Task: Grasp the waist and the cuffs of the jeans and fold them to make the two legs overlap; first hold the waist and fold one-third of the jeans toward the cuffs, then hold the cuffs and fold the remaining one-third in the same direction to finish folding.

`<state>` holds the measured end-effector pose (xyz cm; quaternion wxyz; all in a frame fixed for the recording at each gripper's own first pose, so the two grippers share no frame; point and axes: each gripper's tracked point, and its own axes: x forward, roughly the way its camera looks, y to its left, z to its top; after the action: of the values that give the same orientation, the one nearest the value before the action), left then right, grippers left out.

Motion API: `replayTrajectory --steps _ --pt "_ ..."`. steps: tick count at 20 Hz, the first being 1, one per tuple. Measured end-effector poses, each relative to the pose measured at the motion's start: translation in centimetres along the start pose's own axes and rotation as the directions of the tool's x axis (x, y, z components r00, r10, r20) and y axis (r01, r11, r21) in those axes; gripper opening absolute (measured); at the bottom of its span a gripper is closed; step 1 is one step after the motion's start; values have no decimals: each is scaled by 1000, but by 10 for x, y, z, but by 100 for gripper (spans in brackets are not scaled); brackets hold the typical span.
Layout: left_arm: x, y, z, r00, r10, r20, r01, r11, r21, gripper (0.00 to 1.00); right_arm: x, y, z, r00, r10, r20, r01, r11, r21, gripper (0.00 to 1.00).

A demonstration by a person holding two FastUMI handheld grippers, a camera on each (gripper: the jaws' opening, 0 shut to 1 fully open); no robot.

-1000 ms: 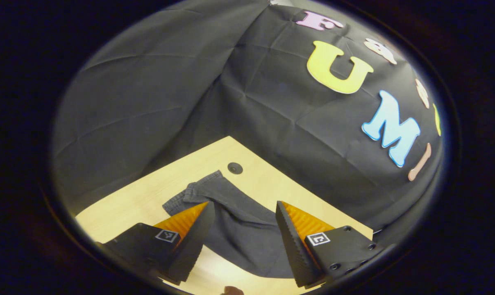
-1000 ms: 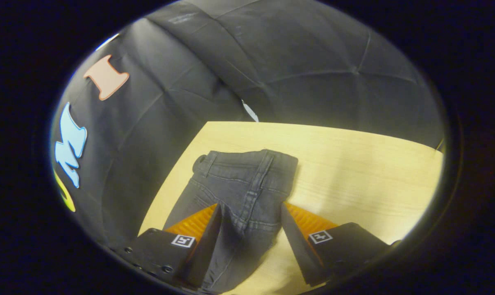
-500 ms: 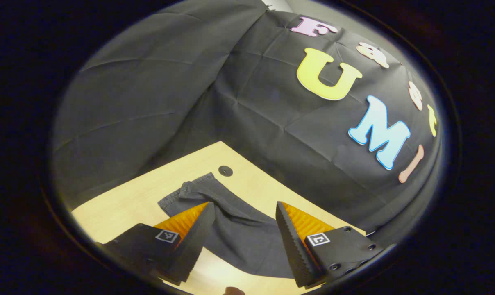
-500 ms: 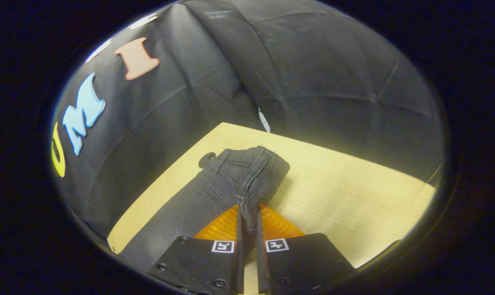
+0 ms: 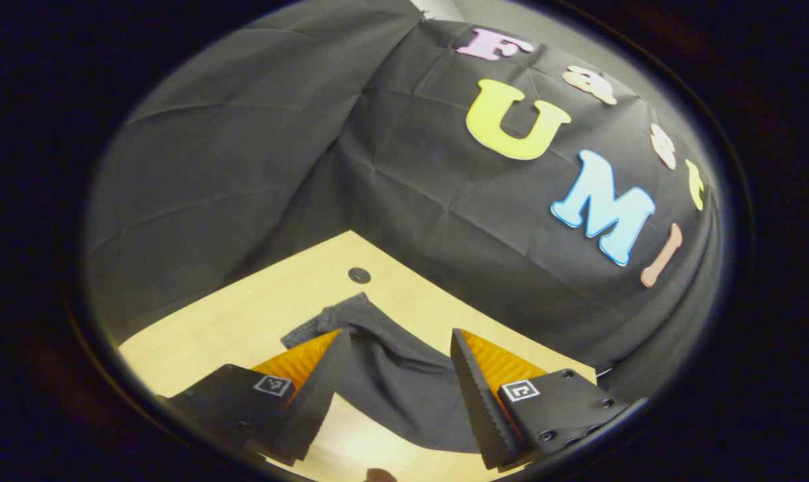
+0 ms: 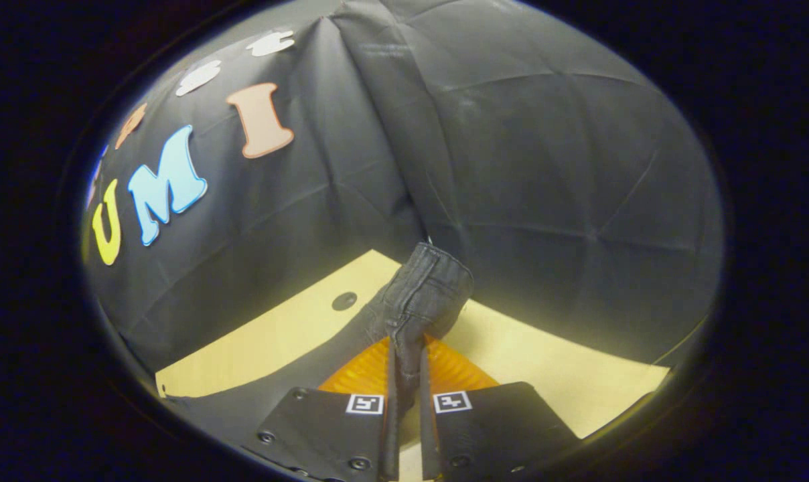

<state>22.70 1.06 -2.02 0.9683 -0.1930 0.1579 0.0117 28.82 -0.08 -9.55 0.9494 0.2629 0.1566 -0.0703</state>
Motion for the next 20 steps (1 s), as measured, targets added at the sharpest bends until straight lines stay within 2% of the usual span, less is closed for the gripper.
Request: replayTrajectory --steps 2,4,6,8,9,11,12,13,15,18,20 --pt "-15 -9 5 997 -22 76 17 998 66 98 -18 7 17 997 19 74 -11 995 -99 12" --pt "-28 -22 -1 994 -48 95 36 992 122 98 -36 23 34 989 50 138 -22 980 -198 12" --pt "-40 -36 -6 993 -73 89 62 991 117 98 -65 41 49 972 99 211 -38 960 -277 12" --pt "-51 -40 -7 992 -82 96 74 994 84 98 -97 59 57 947 163 277 -63 940 -336 12" --pt "-57 -41 -7 992 -83 99 76 995 71 100 -109 74 62 925 204 321 -74 925 -374 7" --pt "-67 -38 -13 991 -78 105 71 995 70 97 -132 110 56 884 296 363 -109 884 -454 7" --pt "-73 -39 -12 990 -80 113 71 995 75 97 -142 131 49 860 349 372 -133 858 -496 12" --pt "-79 -38 -10 989 -76 128 66 995 78 97 -150 151 38 837 405 369 -163 826 -539 7" --pt "-90 -37 -5 984 -74 161 65 996 63 98 -165 196 11 783 521 339 -233 751 -617 11" --pt "-101 -36 -5 980 -67 188 60 997 41 97 -175 238 -38 720 644 258 -320 638 -700 7" --pt "-109 -33 -9 980 -57 193 51 998 38 97 -177 257 -76 689 703 178 -381 560 -735 15"
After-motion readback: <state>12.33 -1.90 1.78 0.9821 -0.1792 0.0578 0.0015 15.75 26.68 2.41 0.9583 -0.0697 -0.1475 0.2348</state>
